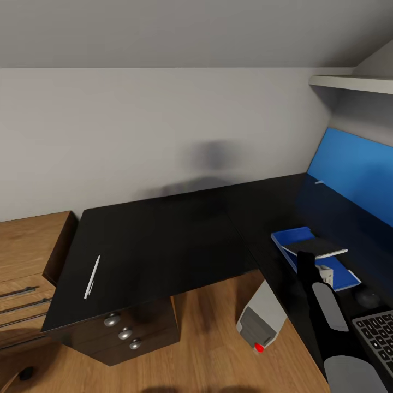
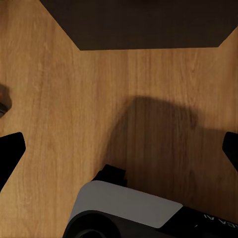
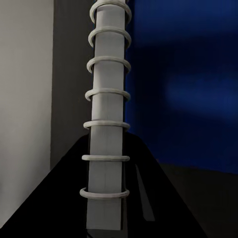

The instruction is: In the bedroom, organize the workspace by keeping the computer under the desk, ensuring the monitor is on the desk, placing the keyboard on the desk next to the monitor, placing the mouse on the desk next to the keyboard, moving the folder from the swivel chair onto the desk next to the mouse, stacking the notebook on top of the folder with the pen on top of the notebook, and positioning the swivel chair next to the desk.

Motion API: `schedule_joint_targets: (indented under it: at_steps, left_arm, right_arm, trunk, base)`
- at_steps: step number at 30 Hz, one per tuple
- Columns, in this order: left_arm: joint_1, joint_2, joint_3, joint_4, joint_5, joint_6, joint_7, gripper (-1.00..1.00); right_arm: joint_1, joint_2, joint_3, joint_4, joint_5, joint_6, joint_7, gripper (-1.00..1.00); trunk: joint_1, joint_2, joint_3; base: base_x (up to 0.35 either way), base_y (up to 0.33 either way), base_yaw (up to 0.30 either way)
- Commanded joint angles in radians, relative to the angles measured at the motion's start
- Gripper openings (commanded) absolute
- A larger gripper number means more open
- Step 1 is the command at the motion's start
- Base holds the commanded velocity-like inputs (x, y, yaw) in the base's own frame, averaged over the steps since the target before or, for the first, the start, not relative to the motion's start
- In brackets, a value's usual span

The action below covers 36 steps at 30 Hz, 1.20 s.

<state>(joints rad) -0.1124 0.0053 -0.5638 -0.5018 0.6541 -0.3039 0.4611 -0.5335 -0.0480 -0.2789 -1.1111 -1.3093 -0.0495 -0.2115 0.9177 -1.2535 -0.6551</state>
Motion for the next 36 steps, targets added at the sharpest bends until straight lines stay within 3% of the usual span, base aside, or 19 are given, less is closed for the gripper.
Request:
schedule_joint_targets:
  at_steps: [1,15,16,36]
  left_arm:
    - [-0.001,0.001,-0.008,0.000,0.009,-0.006,0.006,1.00]
    - [-0.001,0.001,-0.008,0.000,0.007,-0.006,0.006,1.00]
    - [-0.001,0.001,-0.008,0.000,0.007,-0.006,0.006,1.00]
    - [-0.001,-0.001,-0.009,0.000,0.008,-0.005,0.005,1.00]
  right_arm:
    - [0.000,0.000,0.001,-0.001,-0.012,-0.006,0.000,-1.00]
    - [0.000,-0.001,0.001,-0.001,0.012,-0.006,-0.001,-1.00]
    - [0.000,-0.001,0.001,-0.001,0.016,-0.006,-0.001,1.00]
    - [0.000,-0.001,0.001,-0.003,0.027,-0.006,-0.002,1.00]
  trunk:
    - [0.000,0.000,-0.001]
    - [0.000,0.000,-0.001]
    - [0.000,0.000,-0.001]
    - [0.000,0.000,-0.001]
  base:
    - [0.000,0.000,0.000]
    - [0.000,0.000,0.000]
    - [0.000,0.000,0.000]
    - [-0.021,-0.002,0.000]
